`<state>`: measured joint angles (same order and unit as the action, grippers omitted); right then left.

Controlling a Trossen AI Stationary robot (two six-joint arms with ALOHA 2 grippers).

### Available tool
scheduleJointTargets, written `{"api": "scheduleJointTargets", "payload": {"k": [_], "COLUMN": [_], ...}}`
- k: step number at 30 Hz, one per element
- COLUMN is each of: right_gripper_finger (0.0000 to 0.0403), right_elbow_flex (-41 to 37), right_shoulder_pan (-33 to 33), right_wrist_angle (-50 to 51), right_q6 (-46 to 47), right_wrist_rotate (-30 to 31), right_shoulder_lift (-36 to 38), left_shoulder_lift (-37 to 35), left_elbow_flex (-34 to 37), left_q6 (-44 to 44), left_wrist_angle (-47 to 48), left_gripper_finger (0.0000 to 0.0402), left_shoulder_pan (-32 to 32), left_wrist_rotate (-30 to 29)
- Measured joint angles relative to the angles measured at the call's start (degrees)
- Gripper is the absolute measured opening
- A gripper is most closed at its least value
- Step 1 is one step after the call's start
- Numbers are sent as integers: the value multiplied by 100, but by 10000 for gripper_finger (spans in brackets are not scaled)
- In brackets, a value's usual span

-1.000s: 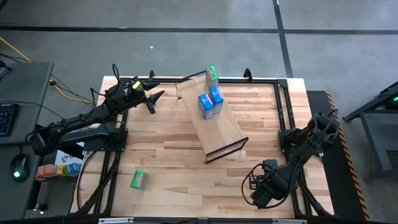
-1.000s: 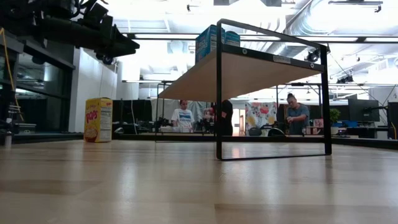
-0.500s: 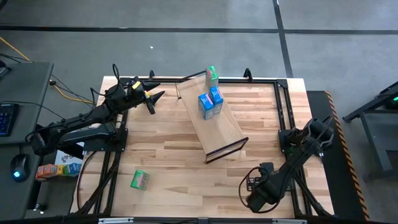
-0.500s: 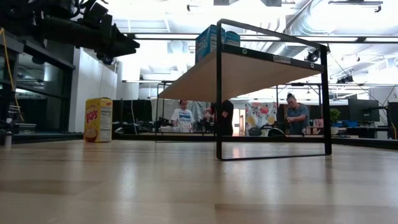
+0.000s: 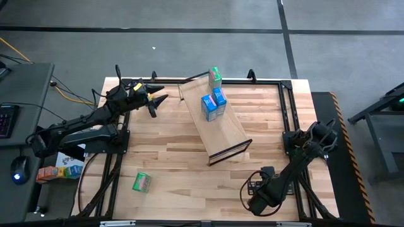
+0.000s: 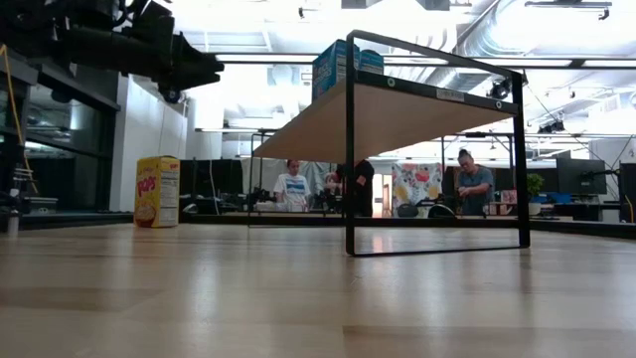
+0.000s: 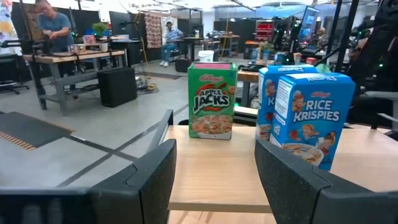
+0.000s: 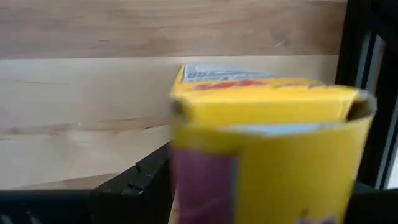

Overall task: Stack cereal on shelf
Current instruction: Put the bottom yellow cereal box on the shelf

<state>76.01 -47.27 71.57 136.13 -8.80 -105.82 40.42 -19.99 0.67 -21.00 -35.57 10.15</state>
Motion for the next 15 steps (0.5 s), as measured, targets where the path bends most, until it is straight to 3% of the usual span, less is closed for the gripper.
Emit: {"api": "scheduleJointTargets", "payload": {"k": [8, 15], "right_gripper_finger": [199, 126], "right_elbow_flex": [-5, -1], "right_shoulder_pan": [0, 0], "right_wrist_angle": [0, -101], "right_q6": [-264, -520], "right_wrist_rotate": [-97, 162], "right_shoulder_lift": [59, 535], "left_shoulder_lift": [2, -133], "left_elbow_flex": [0, 2], "left_q6": [-2, -161], "left_wrist_angle": [-93, -134], "left_gripper_finger": [208, 208], "left_shoulder_pan": [-4, -2], "left_wrist_rotate": [0, 180]}}
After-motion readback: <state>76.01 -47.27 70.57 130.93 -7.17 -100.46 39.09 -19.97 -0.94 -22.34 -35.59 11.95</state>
